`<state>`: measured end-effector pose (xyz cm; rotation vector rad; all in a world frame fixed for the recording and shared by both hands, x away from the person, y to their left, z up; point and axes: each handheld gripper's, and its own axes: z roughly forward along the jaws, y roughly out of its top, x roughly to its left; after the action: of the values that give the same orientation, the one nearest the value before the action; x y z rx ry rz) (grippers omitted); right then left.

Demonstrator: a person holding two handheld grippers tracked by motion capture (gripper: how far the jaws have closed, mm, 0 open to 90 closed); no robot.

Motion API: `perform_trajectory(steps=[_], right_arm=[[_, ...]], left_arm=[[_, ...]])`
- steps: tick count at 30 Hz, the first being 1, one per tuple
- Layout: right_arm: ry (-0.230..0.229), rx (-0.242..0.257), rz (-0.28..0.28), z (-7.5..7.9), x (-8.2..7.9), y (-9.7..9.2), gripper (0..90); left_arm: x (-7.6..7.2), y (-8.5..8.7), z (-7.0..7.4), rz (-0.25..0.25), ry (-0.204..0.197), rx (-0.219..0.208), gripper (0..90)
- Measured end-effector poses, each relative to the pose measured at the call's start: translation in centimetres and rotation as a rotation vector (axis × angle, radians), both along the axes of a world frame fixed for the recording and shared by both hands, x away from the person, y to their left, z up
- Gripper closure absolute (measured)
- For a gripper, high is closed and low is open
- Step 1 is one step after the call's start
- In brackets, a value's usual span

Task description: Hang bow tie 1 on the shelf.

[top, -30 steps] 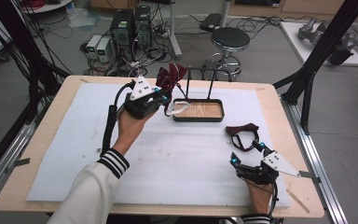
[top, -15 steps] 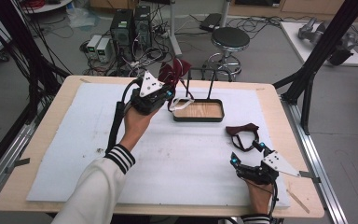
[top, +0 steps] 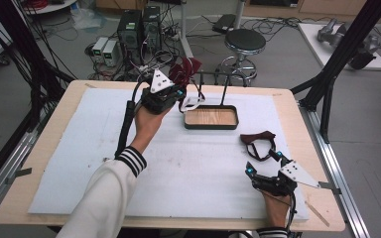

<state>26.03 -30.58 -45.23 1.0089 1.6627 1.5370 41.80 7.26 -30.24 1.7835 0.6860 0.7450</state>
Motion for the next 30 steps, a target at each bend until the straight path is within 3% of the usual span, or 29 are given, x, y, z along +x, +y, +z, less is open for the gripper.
perform_trajectory(steps=[17,30], right_arm=[[-0.004,0.002,-0.009,0.0,0.0,0.0,3.9],[0.0,0.014,-0.01,0.0,0.0,-0.1,3.9]], left_arm=[[2.8,1.1,-0.5,-0.014,0.05,-0.064,82.2],[4.2,1.0,-1.5,0.037,0.092,-0.036,82.1]])
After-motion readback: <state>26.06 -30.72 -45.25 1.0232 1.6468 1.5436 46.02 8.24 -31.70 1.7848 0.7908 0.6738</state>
